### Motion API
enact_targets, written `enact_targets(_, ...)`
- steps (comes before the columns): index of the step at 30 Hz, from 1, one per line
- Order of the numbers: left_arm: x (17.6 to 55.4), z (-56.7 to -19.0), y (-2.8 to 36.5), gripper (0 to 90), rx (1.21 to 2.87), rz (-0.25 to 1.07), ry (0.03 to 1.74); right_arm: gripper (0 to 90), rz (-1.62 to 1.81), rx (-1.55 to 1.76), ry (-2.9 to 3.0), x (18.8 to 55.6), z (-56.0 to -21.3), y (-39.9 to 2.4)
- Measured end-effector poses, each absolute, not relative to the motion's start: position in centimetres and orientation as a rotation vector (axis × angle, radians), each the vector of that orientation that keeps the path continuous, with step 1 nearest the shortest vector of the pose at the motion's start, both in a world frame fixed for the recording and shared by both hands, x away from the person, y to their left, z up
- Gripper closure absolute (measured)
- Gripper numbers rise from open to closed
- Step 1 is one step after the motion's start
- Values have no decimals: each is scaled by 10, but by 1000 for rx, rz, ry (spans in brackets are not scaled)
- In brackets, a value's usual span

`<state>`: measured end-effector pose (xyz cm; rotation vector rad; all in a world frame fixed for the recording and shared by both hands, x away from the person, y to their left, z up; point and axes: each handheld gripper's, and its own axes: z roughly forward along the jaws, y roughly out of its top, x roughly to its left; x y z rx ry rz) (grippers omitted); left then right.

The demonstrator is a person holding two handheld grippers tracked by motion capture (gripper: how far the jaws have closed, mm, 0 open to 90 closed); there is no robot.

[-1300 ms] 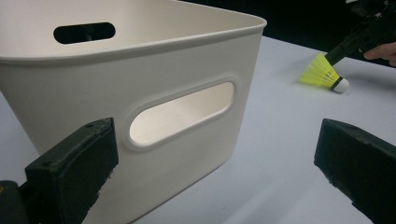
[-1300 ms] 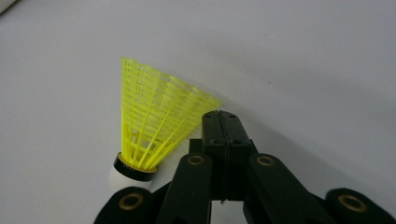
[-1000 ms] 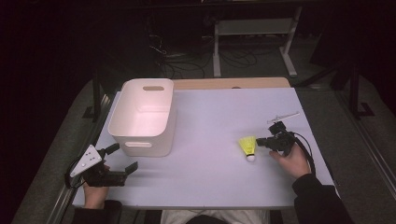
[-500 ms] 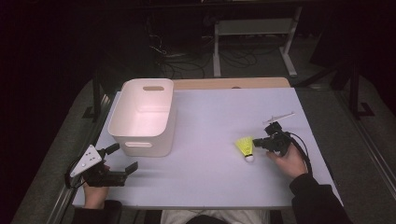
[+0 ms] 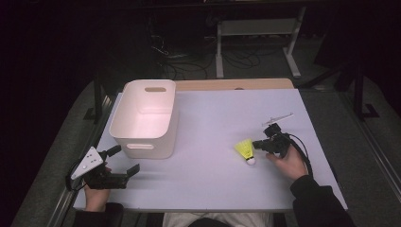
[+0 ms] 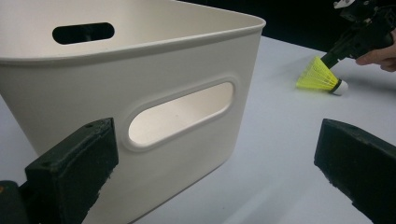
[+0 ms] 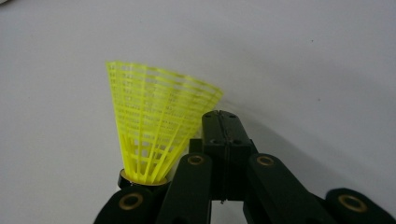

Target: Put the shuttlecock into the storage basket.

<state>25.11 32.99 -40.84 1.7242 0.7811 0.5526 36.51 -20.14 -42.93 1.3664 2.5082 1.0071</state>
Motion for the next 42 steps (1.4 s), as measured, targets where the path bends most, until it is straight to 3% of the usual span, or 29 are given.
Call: enact_targets(42, 251, -409, 330, 0, 1729, 549, 779, 887, 1011, 1286, 2568, 365, -430, -182)
